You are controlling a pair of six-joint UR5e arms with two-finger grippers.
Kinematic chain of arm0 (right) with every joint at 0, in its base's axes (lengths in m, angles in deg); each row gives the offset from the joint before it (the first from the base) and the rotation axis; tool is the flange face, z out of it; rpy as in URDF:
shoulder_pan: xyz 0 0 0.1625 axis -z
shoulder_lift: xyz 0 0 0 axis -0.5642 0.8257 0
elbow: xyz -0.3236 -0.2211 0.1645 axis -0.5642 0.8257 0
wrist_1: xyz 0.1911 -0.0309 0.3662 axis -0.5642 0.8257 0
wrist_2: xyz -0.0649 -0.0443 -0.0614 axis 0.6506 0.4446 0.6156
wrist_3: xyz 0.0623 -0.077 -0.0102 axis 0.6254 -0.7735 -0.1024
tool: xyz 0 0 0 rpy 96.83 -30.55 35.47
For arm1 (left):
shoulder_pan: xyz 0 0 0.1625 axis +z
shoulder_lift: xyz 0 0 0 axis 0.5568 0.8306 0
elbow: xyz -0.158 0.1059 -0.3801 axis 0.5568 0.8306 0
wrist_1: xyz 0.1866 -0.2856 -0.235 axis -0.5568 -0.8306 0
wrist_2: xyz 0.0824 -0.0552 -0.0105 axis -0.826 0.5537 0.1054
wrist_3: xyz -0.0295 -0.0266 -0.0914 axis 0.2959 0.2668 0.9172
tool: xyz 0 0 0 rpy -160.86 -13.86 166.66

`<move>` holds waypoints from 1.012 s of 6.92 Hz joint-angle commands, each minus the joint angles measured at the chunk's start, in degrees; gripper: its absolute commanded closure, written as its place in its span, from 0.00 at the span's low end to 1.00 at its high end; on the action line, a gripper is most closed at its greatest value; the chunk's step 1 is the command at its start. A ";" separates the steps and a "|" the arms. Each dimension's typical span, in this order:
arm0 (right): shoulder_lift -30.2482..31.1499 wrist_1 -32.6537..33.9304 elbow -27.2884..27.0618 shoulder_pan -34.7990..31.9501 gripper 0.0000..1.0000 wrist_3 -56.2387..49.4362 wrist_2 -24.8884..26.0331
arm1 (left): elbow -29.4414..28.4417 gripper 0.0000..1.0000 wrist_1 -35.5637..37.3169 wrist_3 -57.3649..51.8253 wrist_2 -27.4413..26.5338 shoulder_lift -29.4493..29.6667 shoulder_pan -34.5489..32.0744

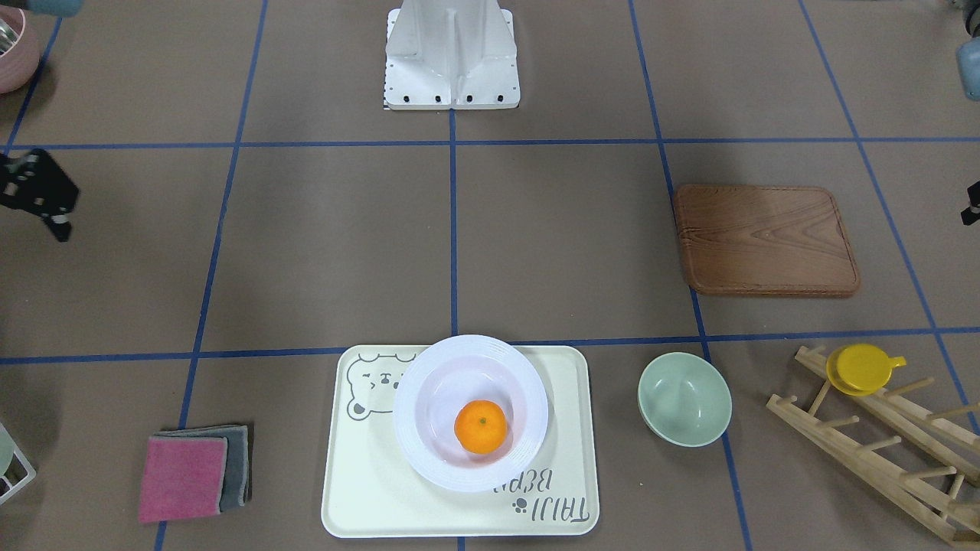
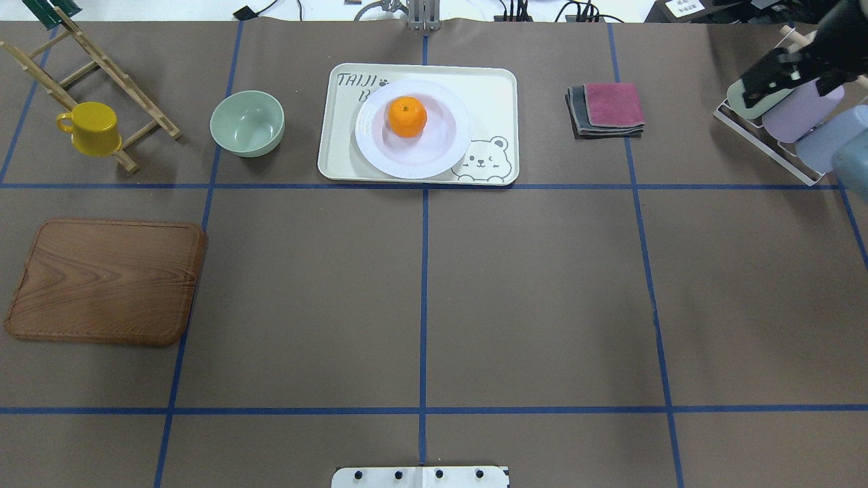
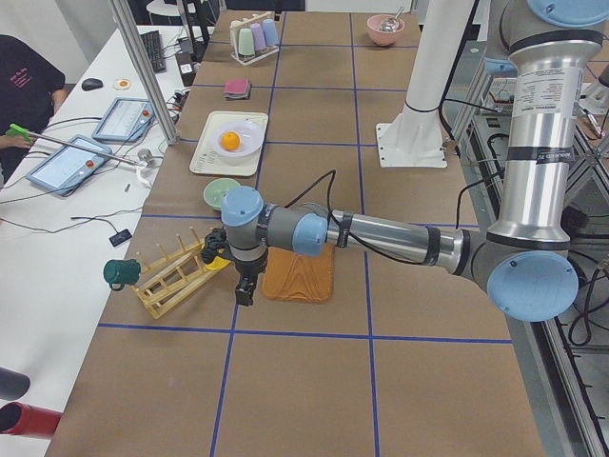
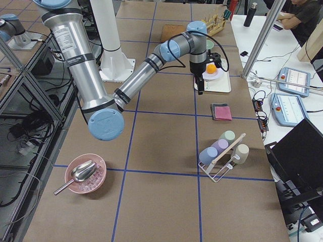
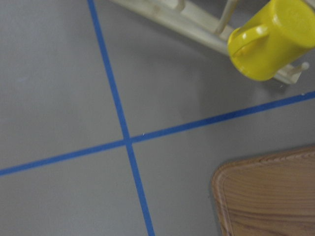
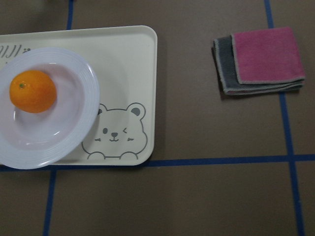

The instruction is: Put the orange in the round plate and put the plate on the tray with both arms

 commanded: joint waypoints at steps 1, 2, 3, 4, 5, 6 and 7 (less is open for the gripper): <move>11.26 -0.25 4.87 -11.48 0.00 -18.78 -8.27 | 0.12 0.01 0.08 -0.06 0.53 -0.79 -0.88; 15.58 -0.51 5.14 -12.45 0.00 -18.88 -8.79 | 0.03 0.01 0.08 -0.06 0.53 -1.58 -0.97; 19.02 -0.60 5.23 -12.72 0.00 -18.97 -8.80 | -0.14 0.01 0.08 0.03 0.36 -1.67 -0.97; 21.31 -1.13 5.57 -12.72 0.00 -18.71 -8.80 | -0.32 0.01 0.08 0.29 0.35 -1.94 -1.06; 21.51 -4.61 7.14 -12.72 0.00 -18.53 -8.71 | -0.32 0.01 0.08 0.56 0.53 -2.37 -1.06; 21.51 -5.60 7.51 -12.72 0.00 -18.44 -8.80 | -0.32 0.01 0.08 0.56 0.53 -2.73 -1.06; 21.51 -5.70 7.42 -12.81 0.00 -18.44 -8.88 | -0.24 0.01 0.08 0.56 0.53 -2.82 -1.06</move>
